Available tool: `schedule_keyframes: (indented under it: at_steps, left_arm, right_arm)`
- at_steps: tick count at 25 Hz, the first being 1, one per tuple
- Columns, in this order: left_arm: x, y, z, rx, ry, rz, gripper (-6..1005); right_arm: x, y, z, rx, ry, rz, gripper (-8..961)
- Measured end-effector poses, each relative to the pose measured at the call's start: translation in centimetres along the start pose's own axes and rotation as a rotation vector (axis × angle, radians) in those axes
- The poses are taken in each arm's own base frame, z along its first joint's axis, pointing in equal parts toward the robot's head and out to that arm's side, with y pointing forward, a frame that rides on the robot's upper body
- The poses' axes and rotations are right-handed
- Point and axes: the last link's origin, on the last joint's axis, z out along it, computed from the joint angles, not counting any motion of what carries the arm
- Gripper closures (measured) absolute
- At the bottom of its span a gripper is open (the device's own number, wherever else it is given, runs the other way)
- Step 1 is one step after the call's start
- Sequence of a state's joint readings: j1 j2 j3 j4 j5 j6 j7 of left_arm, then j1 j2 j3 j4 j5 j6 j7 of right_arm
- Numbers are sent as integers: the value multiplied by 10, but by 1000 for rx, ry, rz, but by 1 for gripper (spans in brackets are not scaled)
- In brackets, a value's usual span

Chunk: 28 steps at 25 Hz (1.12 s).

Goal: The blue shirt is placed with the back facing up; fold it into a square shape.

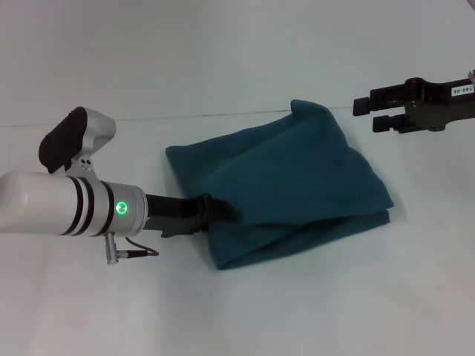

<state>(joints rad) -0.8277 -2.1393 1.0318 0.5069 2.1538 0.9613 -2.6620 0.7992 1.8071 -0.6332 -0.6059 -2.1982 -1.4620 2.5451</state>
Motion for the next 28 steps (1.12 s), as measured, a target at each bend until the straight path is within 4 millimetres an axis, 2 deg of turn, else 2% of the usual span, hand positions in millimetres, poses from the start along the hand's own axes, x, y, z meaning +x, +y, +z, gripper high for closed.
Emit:
schedule_keyframes:
  at_steps: [4, 7, 12, 18, 20, 25, 28]
  left_arm:
    - [0, 1, 0, -6, -2, -3, 362]
    - [-1, 4, 0, -23, -7, -4, 593]
    - [-11, 13, -9, -88, -43, 6, 832]
    - [-33, -2, -35, -138, -109, -30, 909]
    - [-38, -12, -48, -146, -110, -44, 900]
    - [-29, -40, -77, -139, -71, -47, 877]
    - [-19, -53, -88, -105, -57, -26, 863]
  right_arm:
    - [0, 0, 0, 0, 0, 1, 255]
    - [0, 0, 0, 0, 0, 4, 254]
    - [1, -2, -1, 2, 0, 12, 254]
    - [3, -5, -2, 0, -8, 27, 254]
    - [3, -5, -2, 1, -9, 27, 254]
    - [5, -5, 1, -2, -9, 26, 254]
    - [6, -5, 2, -3, -8, 24, 254]
